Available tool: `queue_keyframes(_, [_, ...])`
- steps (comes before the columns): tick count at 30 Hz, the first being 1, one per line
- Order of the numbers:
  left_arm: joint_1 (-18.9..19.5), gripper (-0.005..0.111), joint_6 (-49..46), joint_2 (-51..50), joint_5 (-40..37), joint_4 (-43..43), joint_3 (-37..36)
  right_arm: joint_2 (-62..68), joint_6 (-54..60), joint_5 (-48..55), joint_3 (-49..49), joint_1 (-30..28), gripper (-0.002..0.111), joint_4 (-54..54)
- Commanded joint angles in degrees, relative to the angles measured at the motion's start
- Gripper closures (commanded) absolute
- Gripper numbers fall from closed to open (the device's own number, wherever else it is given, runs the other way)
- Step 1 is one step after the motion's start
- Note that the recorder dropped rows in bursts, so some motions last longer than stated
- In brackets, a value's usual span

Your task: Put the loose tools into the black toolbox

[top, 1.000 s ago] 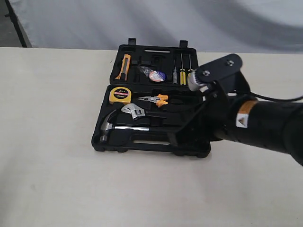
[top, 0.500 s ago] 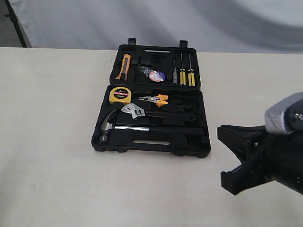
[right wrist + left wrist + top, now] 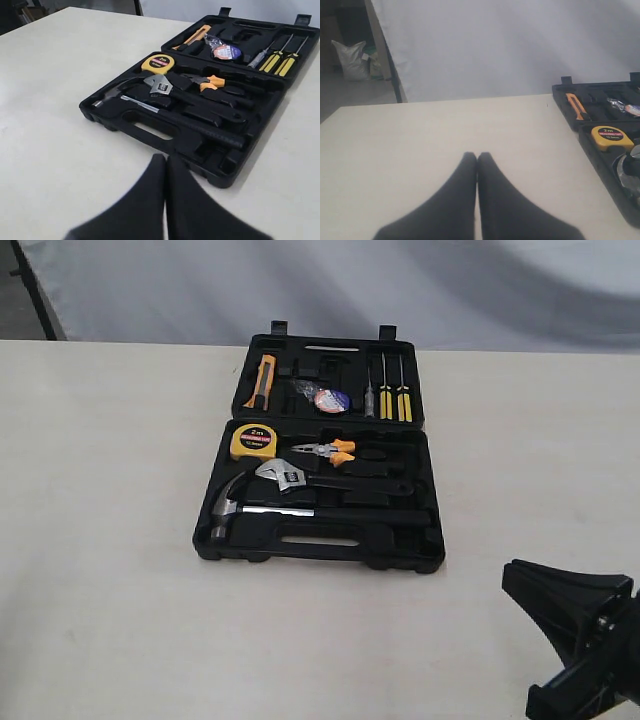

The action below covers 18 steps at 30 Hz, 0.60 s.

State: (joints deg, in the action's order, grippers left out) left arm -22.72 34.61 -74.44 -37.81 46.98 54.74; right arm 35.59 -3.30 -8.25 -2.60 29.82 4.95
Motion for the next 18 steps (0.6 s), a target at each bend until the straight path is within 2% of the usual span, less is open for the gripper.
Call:
queue_keyframes(1, [0.2,0.105,0.6,0.5,1.0,-0.8,-0.5,-0.6,-0.4,-0.2,0.7,-0.4,0.109,0.0])
queue_keyframes(9, [0.2,0.105,0.6,0.5,1.0,-0.8,-0.5,-2.5,-0.4,-1.4,0.7,-1.5,0.109,0.0])
queue_keyframes(12, [0.2,0.105,0.6,0.5,1.0,-0.8,-0.5,-7.2,-0.5,0.3,0.7,-6.6,0.109,0.0])
queue_keyframes(18, [0.2,0.105,0.6,0.5,1.0,-0.8,-0.5,-18.9,-1.5,8.3,0.7,-20.7,0.109,0.0])
